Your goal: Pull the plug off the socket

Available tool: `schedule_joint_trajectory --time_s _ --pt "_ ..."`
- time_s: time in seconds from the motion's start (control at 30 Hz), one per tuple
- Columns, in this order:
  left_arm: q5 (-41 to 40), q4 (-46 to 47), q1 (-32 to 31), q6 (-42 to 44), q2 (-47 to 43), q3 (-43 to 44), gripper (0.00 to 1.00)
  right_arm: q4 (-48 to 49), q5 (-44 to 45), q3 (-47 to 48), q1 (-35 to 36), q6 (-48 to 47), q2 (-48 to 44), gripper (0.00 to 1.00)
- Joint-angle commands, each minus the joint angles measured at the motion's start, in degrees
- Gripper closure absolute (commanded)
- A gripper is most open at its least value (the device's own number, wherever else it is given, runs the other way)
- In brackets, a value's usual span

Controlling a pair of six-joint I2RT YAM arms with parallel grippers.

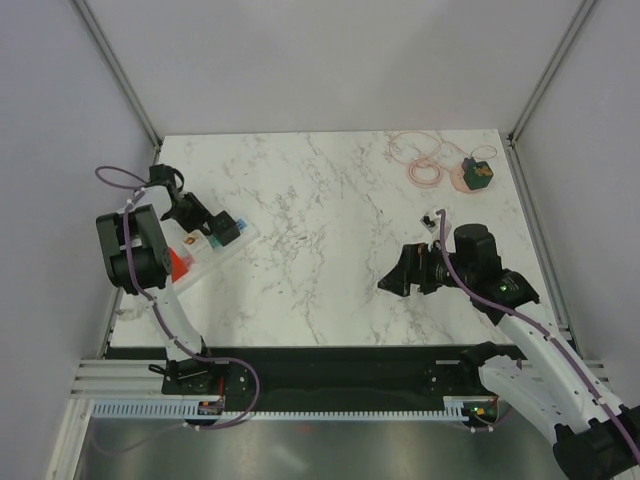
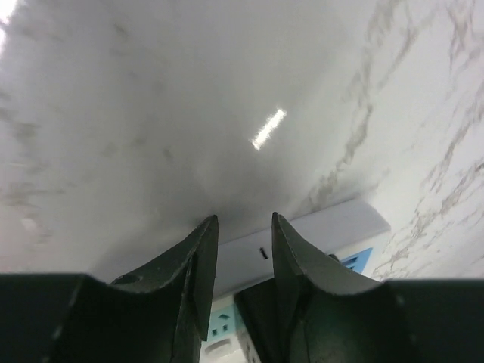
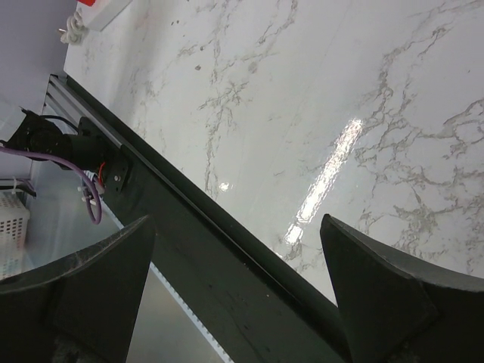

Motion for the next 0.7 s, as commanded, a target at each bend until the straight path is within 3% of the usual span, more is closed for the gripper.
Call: schedule_joint_trajectory --time_s 0.0,0.13,0.37,0.67 --pt "3.9 0.3 -6.1 1.9 -2.9 -5.2 0.58 3.1 0.5 -0.6 0.2 1.3 0.7 0.02" --pt "5.0 3.0 -9.8 1.0 -6.3 -10.7 0.58 4.4 0.2 -1.9 0.3 2.4 1.8 0.02" --pt "3.8 2.7 -13.6 2.6 -13.6 -11.9 0.54 5.7 0.1 -3.1 0.3 2.8 3.5 0.02" --pt "-5.0 0.0 -14.0 2.2 -26.9 -9.0 0.28 8.1 0.7 -3.3 0.3 2.7 8.7 0.02"
